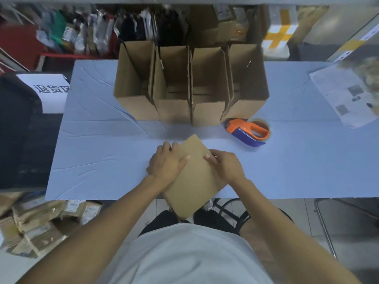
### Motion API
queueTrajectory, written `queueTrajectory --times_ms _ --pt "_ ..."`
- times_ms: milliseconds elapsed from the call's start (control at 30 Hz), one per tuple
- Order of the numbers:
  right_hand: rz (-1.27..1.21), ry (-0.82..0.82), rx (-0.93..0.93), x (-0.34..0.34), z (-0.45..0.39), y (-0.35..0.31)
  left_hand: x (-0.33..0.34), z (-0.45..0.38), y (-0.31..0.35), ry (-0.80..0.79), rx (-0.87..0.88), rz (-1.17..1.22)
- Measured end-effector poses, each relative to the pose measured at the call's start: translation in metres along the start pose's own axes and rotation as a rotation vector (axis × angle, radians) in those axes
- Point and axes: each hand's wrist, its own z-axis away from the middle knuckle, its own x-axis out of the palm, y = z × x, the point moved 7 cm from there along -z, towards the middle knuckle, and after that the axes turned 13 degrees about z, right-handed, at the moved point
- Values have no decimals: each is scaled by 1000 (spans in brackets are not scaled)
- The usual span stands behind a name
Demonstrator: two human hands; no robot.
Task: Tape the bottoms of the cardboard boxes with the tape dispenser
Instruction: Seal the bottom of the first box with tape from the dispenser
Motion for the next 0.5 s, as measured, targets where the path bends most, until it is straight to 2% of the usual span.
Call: queueTrajectory --times_ms 67,133,233,367,433,500 --pt "107 9 -9 -7 -7 2 0 -9 -1 -118 40 68" --pt "17 47 -1 -15 -14 -1 -1 -15 1 -188 48 84" --pt "53 92 -23 -29 -34 -12 10 -10 15 -189 41 112" --pt "142 65 -94 -39 -38 -11 9 -7 11 -158 -48 253" --pt "113 67 -123 -35 -25 -5 3 -17 12 -173 13 306" --pt "39 63 -121 -28 -12 -3 -2 -26 29 -207 155 385"
